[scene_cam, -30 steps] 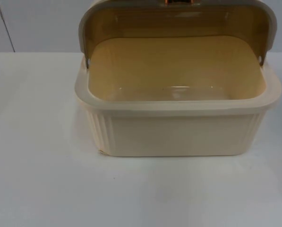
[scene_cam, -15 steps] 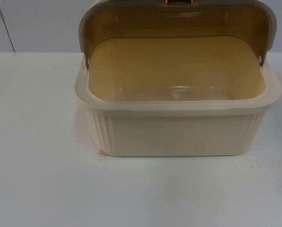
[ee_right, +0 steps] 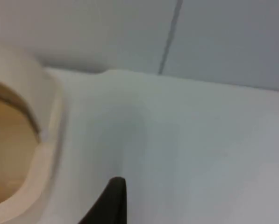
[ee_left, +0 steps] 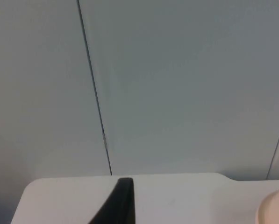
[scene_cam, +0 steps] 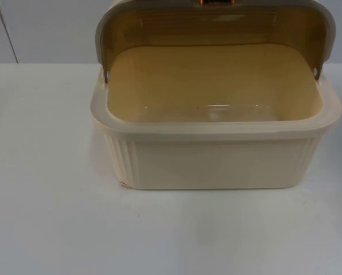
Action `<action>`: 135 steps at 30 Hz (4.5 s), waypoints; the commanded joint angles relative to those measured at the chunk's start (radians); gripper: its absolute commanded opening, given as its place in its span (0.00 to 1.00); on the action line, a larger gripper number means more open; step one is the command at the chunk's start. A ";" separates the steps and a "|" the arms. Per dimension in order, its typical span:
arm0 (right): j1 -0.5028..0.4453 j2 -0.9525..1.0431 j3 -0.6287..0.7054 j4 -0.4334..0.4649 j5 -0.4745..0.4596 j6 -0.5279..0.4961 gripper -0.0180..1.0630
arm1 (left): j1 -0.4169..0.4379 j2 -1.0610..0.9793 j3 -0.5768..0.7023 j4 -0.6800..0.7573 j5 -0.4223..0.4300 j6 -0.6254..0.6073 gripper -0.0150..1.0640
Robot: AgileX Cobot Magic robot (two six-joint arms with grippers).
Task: Open the box lid with the left hand, place the block into the box with the right hand, then close the box lid with the left hand.
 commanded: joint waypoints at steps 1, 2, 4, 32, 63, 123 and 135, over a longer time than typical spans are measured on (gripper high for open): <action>0.006 0.080 -0.025 0.085 -0.054 -0.071 0.98 | 0.003 -0.003 -0.005 -0.010 0.002 -0.010 0.98; 0.005 0.110 -0.042 0.148 -0.082 -0.111 0.98 | 0.003 -0.003 -0.005 -0.010 0.002 -0.010 0.98; 0.005 0.178 -0.065 0.231 -0.123 -0.175 0.98 | 0.003 -0.003 -0.005 -0.010 0.002 -0.010 0.98; -0.103 0.334 0.384 0.408 -0.362 -0.403 0.98 | 0.001 -0.003 -0.005 0.041 0.008 -0.010 0.98; -0.106 0.772 0.376 0.440 -0.510 -0.560 0.82 | 0.001 -0.003 -0.005 0.046 0.002 -0.010 0.98; 0.107 0.036 0.190 0.476 -0.445 -0.312 0.02 | 0.001 -0.003 -0.005 0.015 -0.033 -0.010 0.98; 0.358 0.169 0.190 0.466 -0.493 -0.316 0.02 | 0.001 -0.003 -0.005 0.015 -0.025 -0.010 0.98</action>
